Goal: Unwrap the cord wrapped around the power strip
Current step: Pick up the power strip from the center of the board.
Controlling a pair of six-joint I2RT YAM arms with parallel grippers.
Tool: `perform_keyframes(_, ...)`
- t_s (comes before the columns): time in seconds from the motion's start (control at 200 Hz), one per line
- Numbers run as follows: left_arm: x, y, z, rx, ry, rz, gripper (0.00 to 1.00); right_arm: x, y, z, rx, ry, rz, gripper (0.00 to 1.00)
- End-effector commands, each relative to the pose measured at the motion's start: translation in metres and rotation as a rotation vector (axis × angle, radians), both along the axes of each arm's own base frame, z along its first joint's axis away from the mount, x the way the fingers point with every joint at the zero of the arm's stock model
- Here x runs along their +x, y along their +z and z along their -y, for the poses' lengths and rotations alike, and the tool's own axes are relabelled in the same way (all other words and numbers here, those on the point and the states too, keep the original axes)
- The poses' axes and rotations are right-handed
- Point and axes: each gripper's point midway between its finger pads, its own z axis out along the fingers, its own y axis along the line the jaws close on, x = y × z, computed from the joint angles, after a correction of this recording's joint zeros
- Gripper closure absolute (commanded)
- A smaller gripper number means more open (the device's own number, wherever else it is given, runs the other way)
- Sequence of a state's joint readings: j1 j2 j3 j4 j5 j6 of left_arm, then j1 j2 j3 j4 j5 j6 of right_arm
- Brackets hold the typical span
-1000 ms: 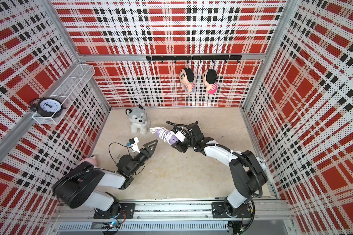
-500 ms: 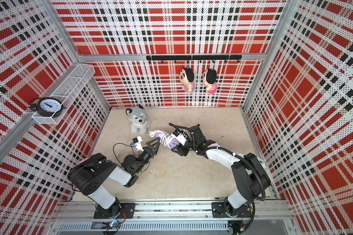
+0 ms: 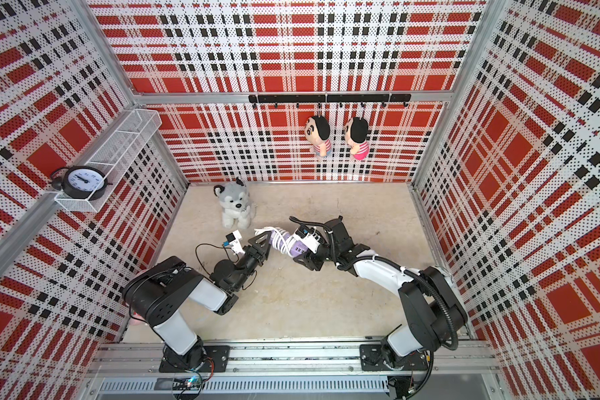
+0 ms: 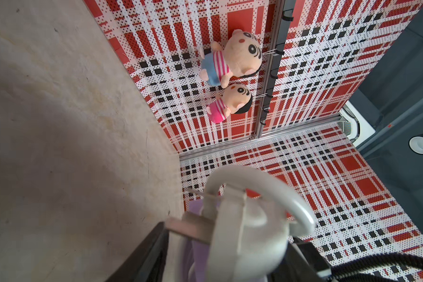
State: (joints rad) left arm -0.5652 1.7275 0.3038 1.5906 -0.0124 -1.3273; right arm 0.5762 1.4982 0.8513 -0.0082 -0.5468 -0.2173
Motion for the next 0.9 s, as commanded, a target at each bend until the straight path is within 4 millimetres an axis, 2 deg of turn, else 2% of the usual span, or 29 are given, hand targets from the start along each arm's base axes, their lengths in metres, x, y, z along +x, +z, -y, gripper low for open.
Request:
perform_keyframes(0.0, -0.009, 0.053, -0.005, -0.129, -0.005, 0.186, 0.37, -0.004, 0.035, -0.014, 0.063, 0.076, 0.139, 1.0)
perform_keyframes(0.145, -0.007, 0.047, 0.0, -0.13, -0.025, 0.169, 0.42, -0.005, 0.033, -0.016, 0.056, 0.083, 0.145, 1.0)
perform_keyframes(0.366, -0.006, 0.045, 0.001, -0.132, -0.033, 0.162, 0.69, -0.004, 0.033, -0.019, 0.054, 0.081, 0.129, 0.99)
perform_keyframes(0.396, -0.006, 0.044, -0.001, -0.134, -0.03, 0.157, 0.74, -0.004, 0.033, -0.019, 0.057, 0.075, 0.119, 0.86)
perform_keyframes(0.416, -0.006, 0.043, -0.002, -0.134, -0.027, 0.152, 0.78, -0.002, 0.035, -0.019, 0.06, 0.066, 0.11, 0.72)
perform_keyframes(0.471, -0.006, 0.04, -0.006, -0.132, -0.017, 0.143, 0.86, 0.005, 0.034, -0.018, 0.048, 0.014, 0.061, 0.22)
perform_keyframes(0.476, -0.006, 0.04, -0.006, -0.132, -0.016, 0.142, 0.87, 0.005, 0.034, -0.018, 0.048, 0.014, 0.061, 0.22)
perform_keyframes(0.481, -0.006, 0.039, -0.007, -0.131, -0.016, 0.141, 0.88, 0.005, 0.032, -0.018, 0.041, 0.007, 0.051, 0.16)
perform_keyframes(0.506, -0.005, 0.037, -0.009, -0.128, -0.008, 0.135, 0.91, 0.008, 0.031, -0.017, 0.021, -0.007, 0.03, 0.07)
perform_keyframes(0.541, -0.004, 0.036, -0.013, -0.124, 0.002, 0.131, 0.95, 0.012, 0.029, -0.015, -0.006, -0.031, 0.003, 0.0)
perform_keyframes(0.596, -0.003, 0.031, -0.018, -0.11, 0.013, 0.124, 1.0, 0.016, 0.031, -0.01, -0.039, -0.057, -0.032, 0.0)
perform_keyframes(0.676, 0.0, 0.025, -0.025, -0.08, 0.033, 0.121, 1.0, 0.022, 0.041, -0.001, -0.061, -0.111, -0.045, 0.0)
perform_keyframes(0.741, 0.003, 0.023, -0.026, -0.041, 0.043, 0.134, 1.0, 0.024, 0.054, 0.003, -0.055, -0.145, -0.049, 0.04)
perform_keyframes(0.842, 0.006, 0.019, -0.024, 0.037, 0.055, 0.168, 1.0, 0.024, 0.078, -0.004, 0.009, -0.152, -0.104, 0.26)
perform_keyframes(0.877, 0.007, 0.018, -0.02, 0.06, 0.045, 0.183, 1.0, 0.023, 0.081, -0.011, 0.032, -0.138, -0.152, 0.41)
perform_keyframes(0.892, 0.007, 0.019, -0.019, 0.07, 0.04, 0.191, 1.0, 0.022, 0.082, -0.014, 0.04, -0.13, -0.171, 0.51)
